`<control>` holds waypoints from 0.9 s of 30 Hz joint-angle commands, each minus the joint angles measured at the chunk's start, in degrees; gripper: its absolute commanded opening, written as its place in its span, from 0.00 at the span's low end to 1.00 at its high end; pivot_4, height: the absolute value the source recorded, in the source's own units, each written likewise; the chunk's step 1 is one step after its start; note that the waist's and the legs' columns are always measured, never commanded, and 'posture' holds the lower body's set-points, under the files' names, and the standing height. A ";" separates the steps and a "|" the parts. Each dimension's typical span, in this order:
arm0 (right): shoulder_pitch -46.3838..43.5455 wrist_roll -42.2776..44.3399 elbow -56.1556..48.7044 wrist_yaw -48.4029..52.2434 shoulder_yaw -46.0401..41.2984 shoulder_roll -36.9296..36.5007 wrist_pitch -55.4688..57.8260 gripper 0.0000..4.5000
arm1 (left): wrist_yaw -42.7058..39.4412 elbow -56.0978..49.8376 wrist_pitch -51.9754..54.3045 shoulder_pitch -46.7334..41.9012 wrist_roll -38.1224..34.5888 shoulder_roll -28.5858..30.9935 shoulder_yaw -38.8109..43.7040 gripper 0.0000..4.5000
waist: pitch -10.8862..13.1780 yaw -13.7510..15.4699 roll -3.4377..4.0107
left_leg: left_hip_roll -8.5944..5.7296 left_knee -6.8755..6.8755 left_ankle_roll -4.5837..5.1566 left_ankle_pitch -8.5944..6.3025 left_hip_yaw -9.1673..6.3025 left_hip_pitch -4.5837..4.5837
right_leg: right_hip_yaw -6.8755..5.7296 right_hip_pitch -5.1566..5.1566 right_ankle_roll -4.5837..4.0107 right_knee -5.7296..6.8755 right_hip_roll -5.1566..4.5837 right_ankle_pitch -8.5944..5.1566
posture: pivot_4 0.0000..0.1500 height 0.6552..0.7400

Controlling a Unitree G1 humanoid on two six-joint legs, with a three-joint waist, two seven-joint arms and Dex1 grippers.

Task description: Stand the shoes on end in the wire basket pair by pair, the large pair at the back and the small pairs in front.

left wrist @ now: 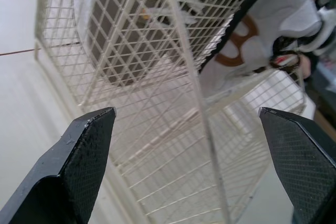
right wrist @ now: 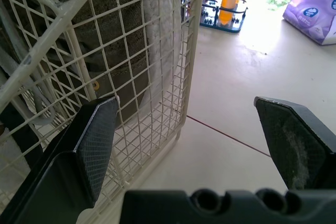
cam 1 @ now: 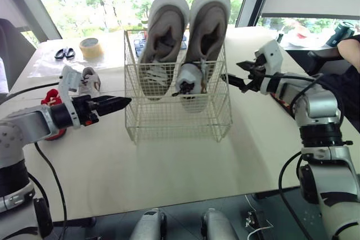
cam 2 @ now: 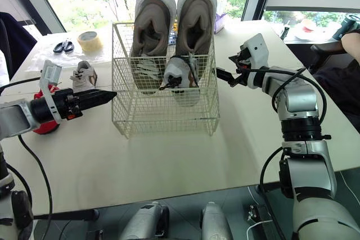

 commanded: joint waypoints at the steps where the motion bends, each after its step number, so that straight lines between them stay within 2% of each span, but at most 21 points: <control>1: -1.79 -1.64 0.81 1.22 -3.09 -4.85 -4.97 0.99 | 0.22 -1.85 0.66 -0.58 -4.90 0.34 2.86 1.00 | 0.01 0.21 0.00 | -0.01 0.00 0.00 0.00 0.00 -0.01 | -0.01 0.00 0.00 0.00 -0.01 0.00 | 1.00 1.00; 8: 1.24 -7.97 6.06 12.60 2.78 -10.10 -24.17 0.99 | 1.49 -1.61 -0.56 -0.12 -5.69 0.82 1.07 1.00 | 0.02 -0.07 0.00 | -0.08 0.02 0.01 -0.01 0.00 -0.03 | -0.05 0.01 0.01 -0.04 -0.06 0.00 | 1.00 1.00; 12: -0.12 -0.73 9.92 20.82 -1.22 -8.57 -23.91 0.99 | 1.40 -0.85 -1.51 -0.69 -4.87 0.87 -0.21 1.00 | 0.02 -0.19 -0.01 | -0.05 0.02 0.01 0.00 0.00 -0.01 | -0.05 0.04 0.01 -0.05 -0.03 0.00 | 1.00 1.00; 18: -3.22 -0.48 17.48 25.55 -1.93 -8.09 -25.76 0.99 | 1.72 -0.98 -2.79 -1.08 -4.74 0.39 -2.09 1.00 | 0.02 -0.57 0.00 | 0.00 0.02 -0.01 0.00 0.01 -0.01 | -0.02 0.01 0.01 -0.05 0.00 0.00 | 1.00 1.00; 23: -4.33 -4.29 19.97 23.06 -1.26 -9.62 -28.29 0.99 | 1.93 -1.04 -3.58 -0.78 -4.61 1.14 -2.67 1.00 | 0.02 -0.48 0.00 | 0.02 0.02 -0.02 0.00 0.02 0.00 | 0.00 0.01 0.00 -0.05 0.01 0.00 | 1.00 1.00; 27: -6.91 -8.13 23.55 11.26 -2.62 -9.38 -28.68 0.99 | 0.55 0.01 -6.95 1.33 -0.03 4.39 -3.51 1.00 | 0.03 -0.45 0.01 | 0.01 0.03 -0.04 0.01 0.02 0.00 | 0.01 0.00 0.00 -0.05 0.00 0.00 | 1.00 1.00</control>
